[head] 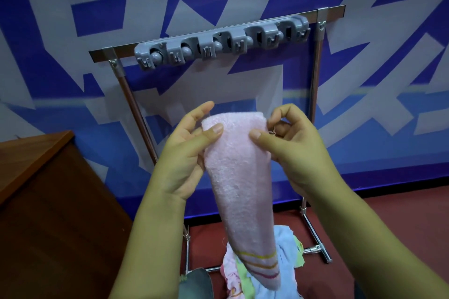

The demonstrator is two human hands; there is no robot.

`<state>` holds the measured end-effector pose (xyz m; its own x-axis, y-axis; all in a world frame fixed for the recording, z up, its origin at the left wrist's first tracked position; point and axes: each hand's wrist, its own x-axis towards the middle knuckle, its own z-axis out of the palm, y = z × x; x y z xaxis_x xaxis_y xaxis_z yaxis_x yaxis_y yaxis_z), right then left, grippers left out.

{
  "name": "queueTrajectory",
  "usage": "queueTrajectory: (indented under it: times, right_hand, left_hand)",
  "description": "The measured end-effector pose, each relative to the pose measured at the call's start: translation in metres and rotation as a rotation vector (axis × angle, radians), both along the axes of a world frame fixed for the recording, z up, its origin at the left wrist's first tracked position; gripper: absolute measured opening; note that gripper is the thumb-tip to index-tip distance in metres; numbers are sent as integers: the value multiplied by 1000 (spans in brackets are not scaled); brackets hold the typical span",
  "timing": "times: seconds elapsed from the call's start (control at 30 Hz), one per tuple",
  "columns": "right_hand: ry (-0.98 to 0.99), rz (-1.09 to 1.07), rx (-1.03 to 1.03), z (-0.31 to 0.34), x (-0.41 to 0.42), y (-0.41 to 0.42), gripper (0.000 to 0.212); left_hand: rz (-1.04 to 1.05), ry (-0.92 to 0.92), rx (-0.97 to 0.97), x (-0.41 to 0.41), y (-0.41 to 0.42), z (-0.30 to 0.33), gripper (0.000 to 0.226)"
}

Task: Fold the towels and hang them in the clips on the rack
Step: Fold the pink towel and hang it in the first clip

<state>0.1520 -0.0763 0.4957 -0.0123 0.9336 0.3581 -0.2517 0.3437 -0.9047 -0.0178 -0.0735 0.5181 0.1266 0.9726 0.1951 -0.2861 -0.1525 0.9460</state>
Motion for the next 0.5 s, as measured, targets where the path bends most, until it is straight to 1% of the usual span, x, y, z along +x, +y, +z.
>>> queueTrajectory:
  times: [0.07,0.2,0.23,0.3,0.4,0.5]
  right_hand:
    - [27,-16,-15,5,-7,2,30]
    - [52,-53,-20,17,-12,3,24]
    - [56,-44,-9,19,-11,4,23]
    - [50,5,31,21,-7,3,26]
    - [-19,116,119,22,4,0,48]
    - [-162,140,166,23,16,-4,68]
  left_hand:
    - [16,0,8,-1,1,-2,60]
    - [9,62,37,1,1,-8,76]
    - [16,57,58,2,0,-10,77]
    - [54,26,131,5,0,-10,70]
    - [70,-23,224,11,2,-3,63]
    - [67,-68,228,16,5,4,60]
